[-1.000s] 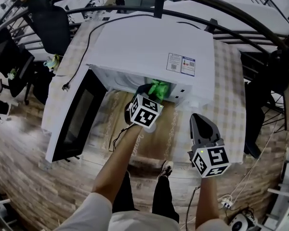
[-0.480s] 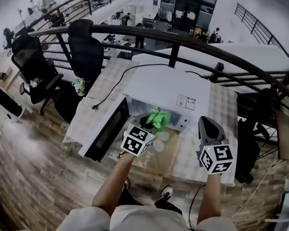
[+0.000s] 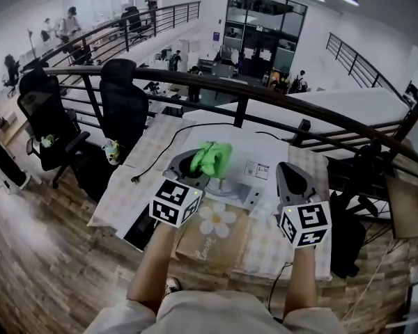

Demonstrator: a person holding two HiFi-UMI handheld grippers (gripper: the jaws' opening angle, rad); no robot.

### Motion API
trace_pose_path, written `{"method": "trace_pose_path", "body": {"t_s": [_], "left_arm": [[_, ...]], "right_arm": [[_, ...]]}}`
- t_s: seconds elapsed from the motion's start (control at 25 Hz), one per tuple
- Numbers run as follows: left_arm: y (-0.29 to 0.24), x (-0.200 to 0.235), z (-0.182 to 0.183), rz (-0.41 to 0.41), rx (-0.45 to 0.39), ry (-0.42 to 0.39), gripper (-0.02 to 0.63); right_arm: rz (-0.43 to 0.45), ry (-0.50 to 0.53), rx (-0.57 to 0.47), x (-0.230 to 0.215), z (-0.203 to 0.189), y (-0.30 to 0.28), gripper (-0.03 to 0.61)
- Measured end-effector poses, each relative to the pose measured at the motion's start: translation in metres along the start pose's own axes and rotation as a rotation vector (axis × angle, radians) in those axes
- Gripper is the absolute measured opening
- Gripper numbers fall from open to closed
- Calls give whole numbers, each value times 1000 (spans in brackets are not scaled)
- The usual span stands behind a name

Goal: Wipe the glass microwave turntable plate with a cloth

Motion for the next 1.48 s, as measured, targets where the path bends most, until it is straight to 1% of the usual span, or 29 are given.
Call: {"method": "trace_pose_path", "body": {"t_s": [0.2,0.32,0.48,1.16,1.48], "left_arm": [[13,4,21,18,-49,-85,123],[22,6,28,26,-67,-93,123],[28,5,30,22,-61,-109,124],[31,1,14,12,-20,-81,123],[34,2,8,1,1,-61,124]], "right_arm": [[4,31,-20,10,14,-3,14],[8,42,-21,15,20,-4,13],[12,31,-16,19,22,-6,12],[8,45,10,26,15,-3,12],[1,34,32,28,11,-3,12]]}}
Point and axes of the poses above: the fingertips, and each gripper's own axes: y backward along the fingers, x to its left, z out of its top, the point moved 9 cm from there along y, backward along the fingers, and after that the axes turned 4 degrees about -x, right-handed, at the moved point
